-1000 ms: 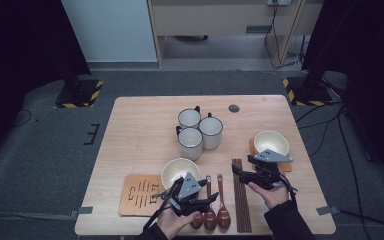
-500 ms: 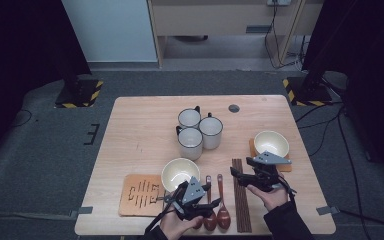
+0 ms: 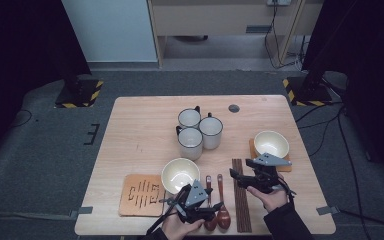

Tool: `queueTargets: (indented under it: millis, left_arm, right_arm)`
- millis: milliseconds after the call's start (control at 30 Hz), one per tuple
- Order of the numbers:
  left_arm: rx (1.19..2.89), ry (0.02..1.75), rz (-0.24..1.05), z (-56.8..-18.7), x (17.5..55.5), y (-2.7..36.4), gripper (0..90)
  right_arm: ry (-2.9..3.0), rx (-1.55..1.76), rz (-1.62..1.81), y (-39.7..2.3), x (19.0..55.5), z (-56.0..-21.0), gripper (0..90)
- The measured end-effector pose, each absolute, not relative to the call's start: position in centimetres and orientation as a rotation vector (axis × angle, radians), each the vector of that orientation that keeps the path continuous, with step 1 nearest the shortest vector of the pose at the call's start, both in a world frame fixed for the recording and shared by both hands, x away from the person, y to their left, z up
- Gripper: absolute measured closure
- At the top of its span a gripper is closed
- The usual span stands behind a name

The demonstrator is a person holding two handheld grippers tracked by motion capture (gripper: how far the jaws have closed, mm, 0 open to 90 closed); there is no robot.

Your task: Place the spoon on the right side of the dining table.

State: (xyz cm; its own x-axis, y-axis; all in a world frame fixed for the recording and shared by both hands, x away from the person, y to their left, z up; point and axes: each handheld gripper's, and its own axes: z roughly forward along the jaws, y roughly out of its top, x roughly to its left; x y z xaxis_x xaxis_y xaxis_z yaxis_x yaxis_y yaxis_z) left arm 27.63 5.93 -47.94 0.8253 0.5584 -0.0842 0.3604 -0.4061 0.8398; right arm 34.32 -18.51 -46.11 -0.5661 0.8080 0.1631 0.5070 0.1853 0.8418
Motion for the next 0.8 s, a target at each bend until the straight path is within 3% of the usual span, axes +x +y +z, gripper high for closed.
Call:
queueTargets:
  millis: [800]
  left_arm:
    - [2.110, 0.669, 0.207, -49.9, 27.2, 4.9, 43.1]
  right_arm:
    - [2.149, 1.234, 1.334, -18.7, 34.0, -46.5, 25.3]
